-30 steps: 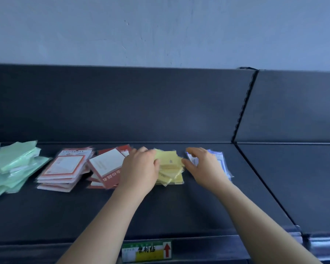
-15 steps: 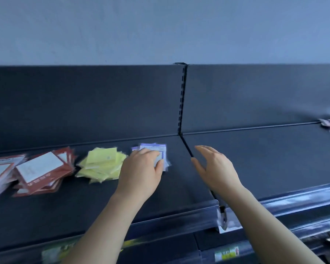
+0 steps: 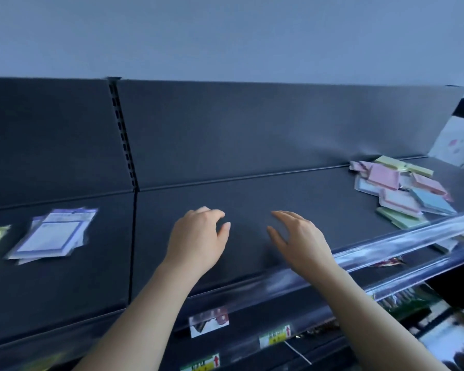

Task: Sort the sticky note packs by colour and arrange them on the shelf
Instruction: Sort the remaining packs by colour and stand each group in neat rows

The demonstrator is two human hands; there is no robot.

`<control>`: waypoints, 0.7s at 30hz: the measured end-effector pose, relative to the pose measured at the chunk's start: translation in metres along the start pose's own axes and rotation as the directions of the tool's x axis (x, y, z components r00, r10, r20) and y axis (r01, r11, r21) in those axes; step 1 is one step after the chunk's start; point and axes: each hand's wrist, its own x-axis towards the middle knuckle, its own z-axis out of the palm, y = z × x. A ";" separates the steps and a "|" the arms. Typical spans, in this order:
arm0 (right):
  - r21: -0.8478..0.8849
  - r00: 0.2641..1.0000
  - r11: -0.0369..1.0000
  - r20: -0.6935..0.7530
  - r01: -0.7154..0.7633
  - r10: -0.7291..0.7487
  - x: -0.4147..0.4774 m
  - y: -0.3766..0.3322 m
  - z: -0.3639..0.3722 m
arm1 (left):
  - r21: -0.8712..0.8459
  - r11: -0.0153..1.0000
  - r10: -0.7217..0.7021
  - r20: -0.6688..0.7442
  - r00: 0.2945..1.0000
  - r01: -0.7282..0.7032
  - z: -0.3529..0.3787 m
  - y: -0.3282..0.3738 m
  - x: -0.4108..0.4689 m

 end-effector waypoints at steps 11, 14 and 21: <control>-0.061 0.991 0.990 -0.055 -0.124 0.121 0.061 0.122 -0.031 | 0.004 0.997 0.082 0.114 0.990 -0.083 0.074 0.080 0.091; -0.094 0.984 0.982 -0.085 -0.161 0.153 0.076 0.161 -0.041 | 0.002 0.994 0.110 0.144 0.983 -0.112 0.094 0.100 0.115; -0.253 0.953 0.919 -0.089 -0.302 0.289 0.103 0.262 -0.063 | 0.012 0.987 0.151 0.211 0.966 -0.157 0.136 0.153 0.154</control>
